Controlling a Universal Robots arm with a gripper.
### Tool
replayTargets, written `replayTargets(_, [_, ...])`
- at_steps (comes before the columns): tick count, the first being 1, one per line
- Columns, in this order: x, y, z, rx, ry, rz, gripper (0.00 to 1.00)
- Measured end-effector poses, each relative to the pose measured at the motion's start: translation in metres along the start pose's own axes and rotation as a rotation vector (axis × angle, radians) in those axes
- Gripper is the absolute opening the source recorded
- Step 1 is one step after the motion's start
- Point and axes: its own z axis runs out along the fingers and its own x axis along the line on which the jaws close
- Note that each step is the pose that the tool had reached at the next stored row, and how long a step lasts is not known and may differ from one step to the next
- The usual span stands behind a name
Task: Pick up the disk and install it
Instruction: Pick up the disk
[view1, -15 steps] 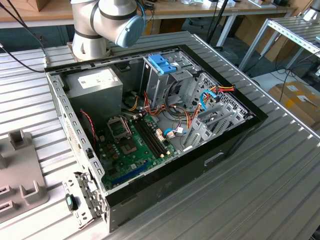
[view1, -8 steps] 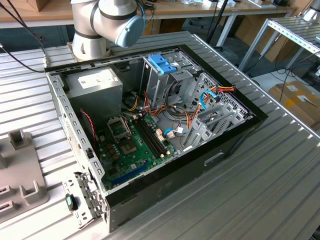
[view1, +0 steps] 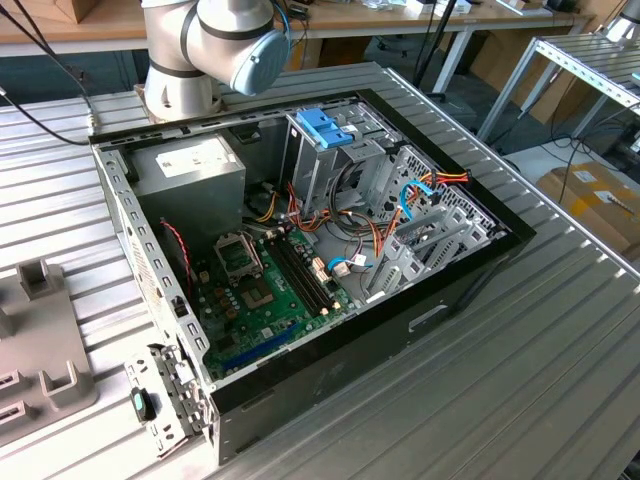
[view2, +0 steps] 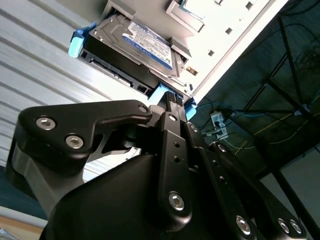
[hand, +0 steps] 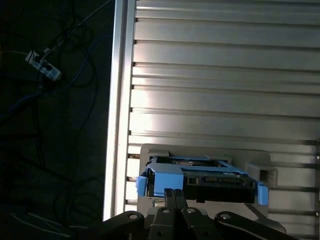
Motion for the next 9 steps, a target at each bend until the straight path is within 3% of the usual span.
replayTargets(2, [0.0,0.0,0.0,0.0012,0.001,-0.035,0.11])
replayTargets(4, [0.0,0.0,0.0001,0.0039,0.0031,-0.114,0.11])
replayTargets(9, [0.0,0.0,0.0001,0.0077,0.0062,-0.226,0.11])
